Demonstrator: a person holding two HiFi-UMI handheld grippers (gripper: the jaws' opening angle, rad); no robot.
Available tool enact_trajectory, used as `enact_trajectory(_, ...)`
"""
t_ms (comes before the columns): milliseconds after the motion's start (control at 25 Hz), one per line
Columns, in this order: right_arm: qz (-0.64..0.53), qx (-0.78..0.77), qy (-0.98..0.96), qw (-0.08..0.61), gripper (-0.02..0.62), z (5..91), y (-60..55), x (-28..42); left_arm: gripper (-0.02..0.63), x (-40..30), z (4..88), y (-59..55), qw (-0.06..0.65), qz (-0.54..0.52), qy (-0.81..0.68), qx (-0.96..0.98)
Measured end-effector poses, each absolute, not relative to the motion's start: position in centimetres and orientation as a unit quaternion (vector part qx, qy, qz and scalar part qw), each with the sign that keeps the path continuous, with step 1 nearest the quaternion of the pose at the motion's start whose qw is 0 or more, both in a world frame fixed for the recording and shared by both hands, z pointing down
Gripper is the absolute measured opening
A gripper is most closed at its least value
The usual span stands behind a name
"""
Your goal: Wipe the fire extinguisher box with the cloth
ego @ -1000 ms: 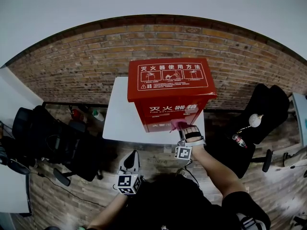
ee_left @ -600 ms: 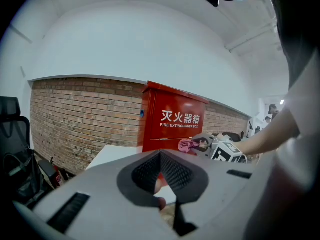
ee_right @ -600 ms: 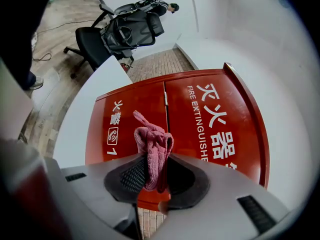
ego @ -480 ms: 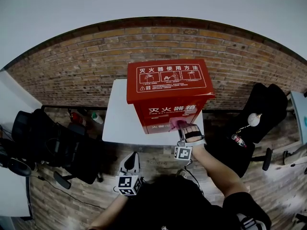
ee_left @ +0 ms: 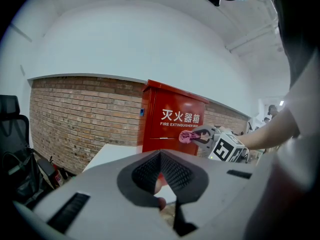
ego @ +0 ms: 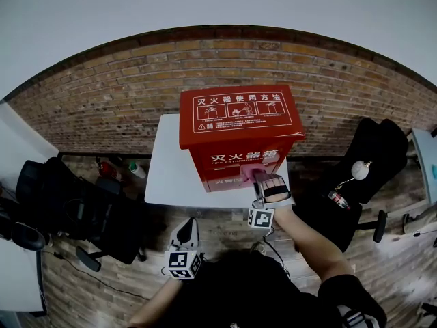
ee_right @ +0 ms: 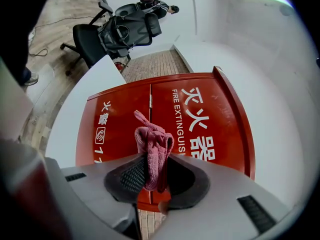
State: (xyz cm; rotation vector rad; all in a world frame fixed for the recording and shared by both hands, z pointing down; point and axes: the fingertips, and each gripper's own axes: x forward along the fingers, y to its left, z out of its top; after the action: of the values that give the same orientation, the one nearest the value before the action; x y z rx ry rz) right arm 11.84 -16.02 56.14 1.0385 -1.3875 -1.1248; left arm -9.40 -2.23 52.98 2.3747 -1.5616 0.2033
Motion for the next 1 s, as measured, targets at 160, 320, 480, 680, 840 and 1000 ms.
enact_trajectory(160,-0.472,0.436,-0.574,0.508,0.102,55.1,-15.9,11.7,0.034,-9.4,53.2,-2.2,0.149,0.073,-0.541,0.825)
enact_trajectory(320,-0.473,0.442,-0.573,0.503,0.103,54.0,-15.9,11.6,0.034,-9.4,53.2,-2.4,0.147,0.072,-0.543,0.824)
enact_trajectory(480,-0.477,0.449,-0.57,0.496,0.103,52.6,-15.8,11.6,0.034,-9.4,53.2,-2.3,0.146,0.072,-0.542,0.825)
enact_trajectory(680,-0.486,0.46,-0.564,0.484,0.101,50.4,-15.6,11.4,0.034,-9.5,52.9,-2.4,0.146,0.072,-0.544,0.823)
enact_trajectory(840,-0.49,0.466,-0.56,0.479,0.102,49.3,-15.6,11.5,0.034,-9.3,53.2,-2.2,0.147,0.073,-0.541,0.825)
enact_trajectory(1000,-0.492,0.473,-0.555,0.476,0.103,48.3,-15.4,11.7,0.034,-9.2,53.1,-2.0,0.145,0.073,-0.539,0.826)
